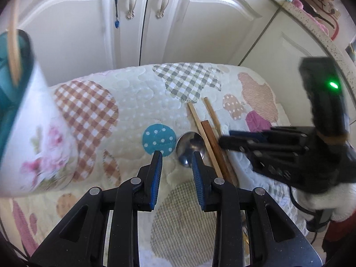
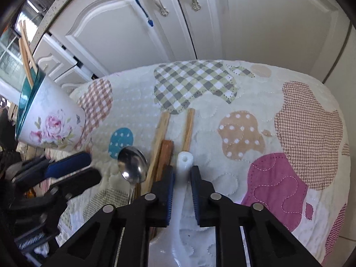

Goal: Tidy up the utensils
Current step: 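Grasp the white ladle handle with the right tool while the left tool grasps the metal spoon, then lift the spoon and ladle and carry them above the teal holder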

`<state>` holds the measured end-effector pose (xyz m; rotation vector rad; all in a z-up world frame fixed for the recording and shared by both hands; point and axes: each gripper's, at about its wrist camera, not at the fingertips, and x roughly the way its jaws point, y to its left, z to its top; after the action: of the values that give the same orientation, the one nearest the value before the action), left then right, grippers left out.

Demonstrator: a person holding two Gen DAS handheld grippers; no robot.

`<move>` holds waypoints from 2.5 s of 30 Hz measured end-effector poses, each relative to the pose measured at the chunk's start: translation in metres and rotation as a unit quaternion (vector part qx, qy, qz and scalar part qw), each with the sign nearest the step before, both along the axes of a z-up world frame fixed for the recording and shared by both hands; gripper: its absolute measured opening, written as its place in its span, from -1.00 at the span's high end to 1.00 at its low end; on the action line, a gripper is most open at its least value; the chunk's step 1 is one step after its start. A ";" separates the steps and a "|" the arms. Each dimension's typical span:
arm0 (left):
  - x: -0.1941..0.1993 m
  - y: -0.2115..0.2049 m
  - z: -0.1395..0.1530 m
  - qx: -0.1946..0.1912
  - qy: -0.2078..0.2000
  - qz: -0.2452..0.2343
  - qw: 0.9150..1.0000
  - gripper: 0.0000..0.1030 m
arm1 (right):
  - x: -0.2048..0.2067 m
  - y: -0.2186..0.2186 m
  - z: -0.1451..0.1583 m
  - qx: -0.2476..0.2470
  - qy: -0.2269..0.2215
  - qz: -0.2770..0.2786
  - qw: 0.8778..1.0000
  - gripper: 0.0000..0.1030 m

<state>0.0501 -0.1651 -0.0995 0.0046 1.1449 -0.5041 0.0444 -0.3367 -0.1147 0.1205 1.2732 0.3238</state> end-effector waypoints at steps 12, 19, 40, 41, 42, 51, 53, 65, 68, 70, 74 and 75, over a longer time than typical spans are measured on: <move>0.023 -0.024 -0.022 -0.014 0.009 -0.045 0.999 0.55 | -0.027 -0.038 0.009 -0.024 0.010 0.007 1.000 0.73; 0.017 -0.021 -0.020 -0.019 0.007 -0.056 0.998 0.90 | -0.030 -0.039 0.006 -0.018 0.016 0.005 1.000 0.74; 0.008 -0.013 -0.021 -0.012 0.030 -0.057 0.998 0.80 | -0.015 -0.043 -0.001 0.011 0.005 -0.032 0.999 0.73; 0.010 -0.013 -0.022 -0.015 0.032 -0.057 0.998 0.80 | -0.016 -0.044 -0.001 0.013 0.006 -0.031 0.999 0.73; 0.012 -0.014 -0.023 -0.018 0.033 -0.057 0.998 0.80 | -0.017 -0.043 0.001 0.012 0.007 -0.028 1.000 0.74; -0.004 -0.003 -0.002 -0.024 0.004 -0.057 0.998 0.94 | -0.038 -0.045 0.034 0.011 -0.022 -0.015 1.000 0.75; -0.008 0.004 0.009 -0.028 -0.005 -0.053 0.998 0.95 | -0.045 -0.045 0.046 0.012 -0.034 -0.011 0.999 0.75; -0.038 0.058 0.090 -0.057 -0.089 -0.013 0.994 0.96 | -0.060 -0.022 0.098 0.020 -0.091 0.021 0.995 0.75; -0.044 0.075 0.108 -0.060 -0.110 -0.001 0.992 0.96 | -0.058 -0.012 0.106 0.021 -0.101 0.034 0.994 0.75; -0.047 0.086 0.119 -0.061 -0.122 0.008 0.991 0.96 | -0.056 -0.005 0.111 0.021 -0.108 0.040 0.993 0.75; -0.052 0.107 0.137 -0.064 -0.141 0.030 0.987 0.96 | -0.054 0.005 0.121 0.026 -0.120 0.050 0.991 0.75; -0.052 0.112 0.142 -0.065 -0.147 0.038 0.986 0.96 | -0.053 0.008 0.125 0.026 -0.123 0.053 0.991 0.75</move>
<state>-0.0020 -0.0527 0.0423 -0.0754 0.8198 -0.4907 -0.0090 -0.3288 0.0098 0.0550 1.0298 0.4495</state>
